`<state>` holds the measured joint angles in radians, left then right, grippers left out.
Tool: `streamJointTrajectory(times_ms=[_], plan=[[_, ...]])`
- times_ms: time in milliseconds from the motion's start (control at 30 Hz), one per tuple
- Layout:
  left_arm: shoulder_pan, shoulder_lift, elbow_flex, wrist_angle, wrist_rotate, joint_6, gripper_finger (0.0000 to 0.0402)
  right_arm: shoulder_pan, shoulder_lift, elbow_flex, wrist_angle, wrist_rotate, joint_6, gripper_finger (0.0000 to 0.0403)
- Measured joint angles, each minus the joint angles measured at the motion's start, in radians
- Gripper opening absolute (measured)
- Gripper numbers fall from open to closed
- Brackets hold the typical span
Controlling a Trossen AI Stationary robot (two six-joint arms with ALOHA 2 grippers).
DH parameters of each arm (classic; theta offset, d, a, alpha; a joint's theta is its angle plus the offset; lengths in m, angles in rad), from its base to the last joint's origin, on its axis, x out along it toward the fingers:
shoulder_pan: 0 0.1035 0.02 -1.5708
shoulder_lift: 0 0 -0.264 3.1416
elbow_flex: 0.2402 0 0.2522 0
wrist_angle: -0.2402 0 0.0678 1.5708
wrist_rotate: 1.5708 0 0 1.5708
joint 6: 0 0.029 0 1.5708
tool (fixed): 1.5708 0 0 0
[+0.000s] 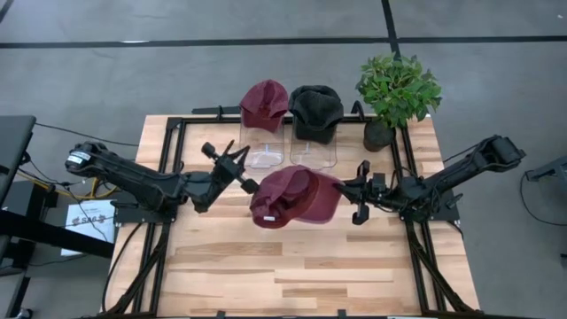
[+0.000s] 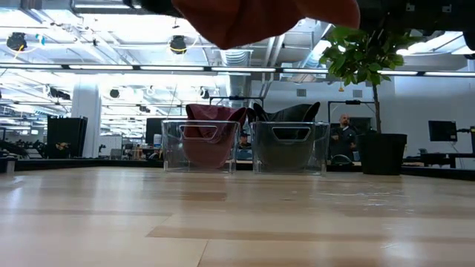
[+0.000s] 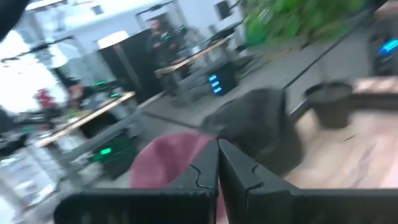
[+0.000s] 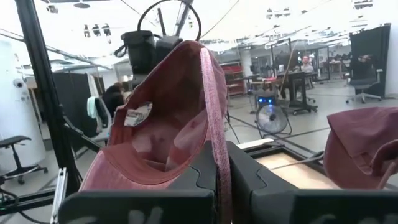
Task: Pick & Place hat
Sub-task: Put the red cap into the left transparent bin
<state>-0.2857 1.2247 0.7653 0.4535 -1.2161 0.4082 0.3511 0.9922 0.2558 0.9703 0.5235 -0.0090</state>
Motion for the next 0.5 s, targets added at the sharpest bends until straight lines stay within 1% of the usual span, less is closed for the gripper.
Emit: streamJointTrajectory(times_ms=[67,300,500], plan=[[0.008,0.000,0.020,0.007,0.051,-0.014,0.0007,0.000,0.017,0.000,0.026,0.001,0.000,0.0001],[0.051,0.000,0.070,0.035,0.168,-0.031,0.0006,-0.002,0.100,0.000,0.149,0.065,-0.029,0.0001],[0.109,0.046,0.105,0.072,0.220,-0.025,0.0006,-0.029,0.187,0.001,0.265,0.068,-0.043,0.0001]])
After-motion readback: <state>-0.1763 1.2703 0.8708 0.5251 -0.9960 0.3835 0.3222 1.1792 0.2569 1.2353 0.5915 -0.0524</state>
